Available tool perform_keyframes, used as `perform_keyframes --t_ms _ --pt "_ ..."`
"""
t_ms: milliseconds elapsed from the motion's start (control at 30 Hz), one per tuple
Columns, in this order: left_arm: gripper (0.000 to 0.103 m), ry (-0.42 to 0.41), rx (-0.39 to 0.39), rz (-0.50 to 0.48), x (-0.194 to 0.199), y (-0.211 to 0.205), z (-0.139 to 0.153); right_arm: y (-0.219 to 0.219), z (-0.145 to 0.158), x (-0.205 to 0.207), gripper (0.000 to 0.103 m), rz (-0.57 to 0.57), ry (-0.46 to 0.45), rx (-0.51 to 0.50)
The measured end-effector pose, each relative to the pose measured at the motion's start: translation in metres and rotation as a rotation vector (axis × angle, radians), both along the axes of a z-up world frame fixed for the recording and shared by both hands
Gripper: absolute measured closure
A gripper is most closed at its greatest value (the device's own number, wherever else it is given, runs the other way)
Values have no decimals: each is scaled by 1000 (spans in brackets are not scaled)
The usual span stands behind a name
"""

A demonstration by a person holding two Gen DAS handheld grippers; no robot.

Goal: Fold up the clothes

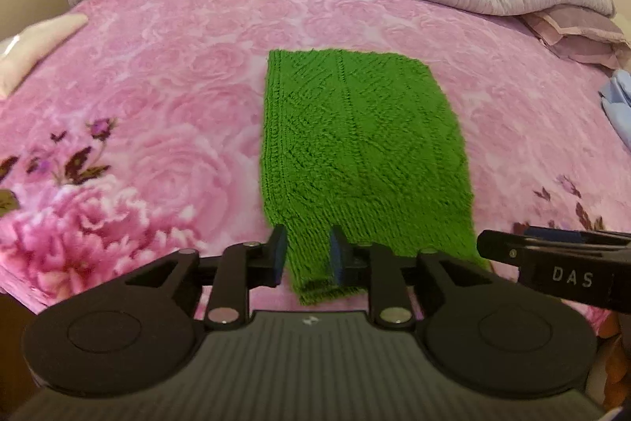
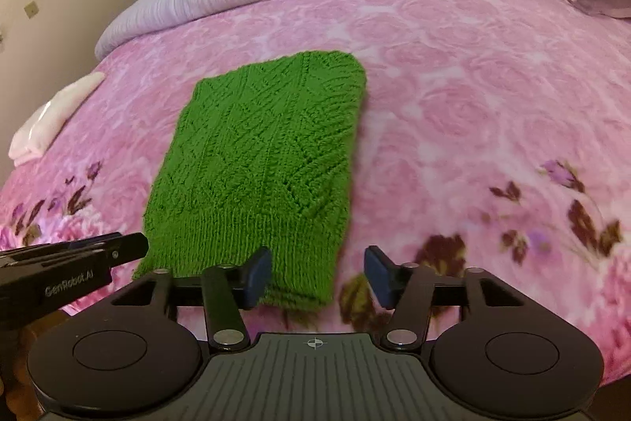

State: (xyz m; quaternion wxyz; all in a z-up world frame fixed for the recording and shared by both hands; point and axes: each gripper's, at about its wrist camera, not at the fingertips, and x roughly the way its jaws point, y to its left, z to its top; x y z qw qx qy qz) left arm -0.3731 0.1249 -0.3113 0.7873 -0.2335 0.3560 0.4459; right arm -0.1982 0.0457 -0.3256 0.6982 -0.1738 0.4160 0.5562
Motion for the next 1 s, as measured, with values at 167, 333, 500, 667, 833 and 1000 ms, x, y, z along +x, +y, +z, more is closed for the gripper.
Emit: perform_keyframes --t_ms 167,333,500,667,833,1000 --pt "73 13 30 -21 3 -20 12 -14 9 0 39 -34 -3 -3" --pt "70 36 37 -25 2 -35 13 -26 12 -5 37 -50 -27 -27" --pt "69 51 44 -17 -3 -50 14 -40 15 -12 37 -56 -31 -35" --pt "67 39 67 -10 -11 -68 22 -55 24 -23 37 -43 -44 -13" --pt "64 19 85 -1 -20 -86 30 -70 33 -33 37 -29 -56 10" --pt "64 18 94 16 -26 -97 36 -81 41 -42 37 -19 -67 33"
